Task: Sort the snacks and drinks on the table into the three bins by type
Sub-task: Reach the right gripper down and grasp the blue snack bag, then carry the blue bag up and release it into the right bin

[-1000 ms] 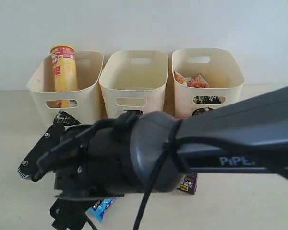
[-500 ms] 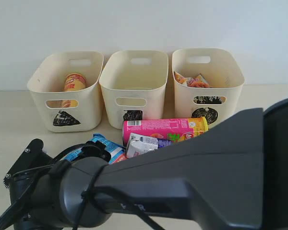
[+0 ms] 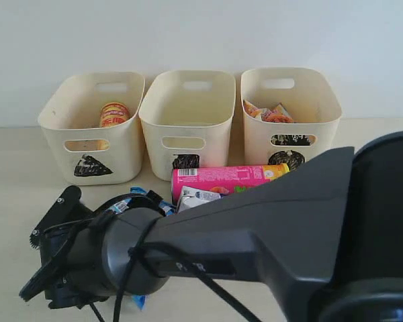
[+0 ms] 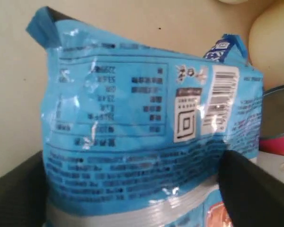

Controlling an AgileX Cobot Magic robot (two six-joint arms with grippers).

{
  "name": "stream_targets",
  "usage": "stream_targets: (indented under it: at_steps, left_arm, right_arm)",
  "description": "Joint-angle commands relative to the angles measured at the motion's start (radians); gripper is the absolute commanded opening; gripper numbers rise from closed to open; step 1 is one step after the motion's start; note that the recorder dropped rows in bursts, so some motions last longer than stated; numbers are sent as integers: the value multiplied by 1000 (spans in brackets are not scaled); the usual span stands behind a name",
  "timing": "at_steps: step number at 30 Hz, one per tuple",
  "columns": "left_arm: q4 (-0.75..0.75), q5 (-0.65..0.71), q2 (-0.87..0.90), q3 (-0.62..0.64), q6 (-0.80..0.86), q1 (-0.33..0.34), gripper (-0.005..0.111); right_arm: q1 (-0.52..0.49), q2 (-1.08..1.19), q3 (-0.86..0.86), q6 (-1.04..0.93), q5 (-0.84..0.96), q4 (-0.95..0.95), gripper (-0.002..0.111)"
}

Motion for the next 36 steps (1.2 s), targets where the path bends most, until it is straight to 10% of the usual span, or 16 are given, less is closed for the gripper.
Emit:
stream_targets:
  at_steps: [1,3,36]
  left_arm:
    - [-9,-3,-3,-1,-4,5,4]
    - [-9,-3,-3,-1,-4,5,4]
    - [-9,-3,-3,-1,-4,5,4]
  right_arm:
    - [-7,8,-2,-21,-52,66,27]
    - [-7,8,-2,-21,-59,71,-1]
    - [-7,-657,0,-482,150,453,1]
